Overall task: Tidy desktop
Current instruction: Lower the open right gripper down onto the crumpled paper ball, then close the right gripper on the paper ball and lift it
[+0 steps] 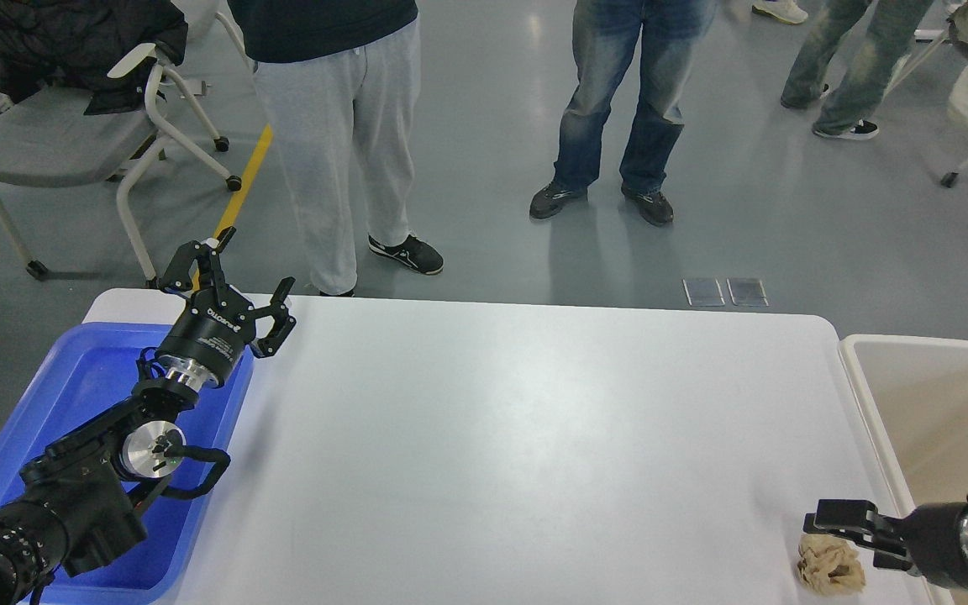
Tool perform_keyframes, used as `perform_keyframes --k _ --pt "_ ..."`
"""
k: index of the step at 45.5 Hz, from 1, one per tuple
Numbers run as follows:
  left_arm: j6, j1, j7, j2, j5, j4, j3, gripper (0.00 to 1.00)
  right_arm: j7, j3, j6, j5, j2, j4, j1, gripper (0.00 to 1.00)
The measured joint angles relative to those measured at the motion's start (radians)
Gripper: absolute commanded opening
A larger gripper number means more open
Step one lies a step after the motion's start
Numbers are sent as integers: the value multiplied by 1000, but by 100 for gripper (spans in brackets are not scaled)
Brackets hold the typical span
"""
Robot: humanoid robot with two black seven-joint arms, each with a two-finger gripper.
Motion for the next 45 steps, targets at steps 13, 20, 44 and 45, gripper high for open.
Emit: perform_keyframes --k 13,20,44,45 --pt "0 0 0 0 0 0 0 100 2 -2 -6 -54 59 -69 -34 99" --pt "0 0 0 0 0 0 0 100 3 -8 -7 -80 88 -106 -48 99" --pt "0 0 0 0 0 0 0 100 7 -9 -18 -101 177 -218 -74 93" --pt "0 0 0 0 0 0 0 100 8 -8 -18 -101 179 -222 -75 91"
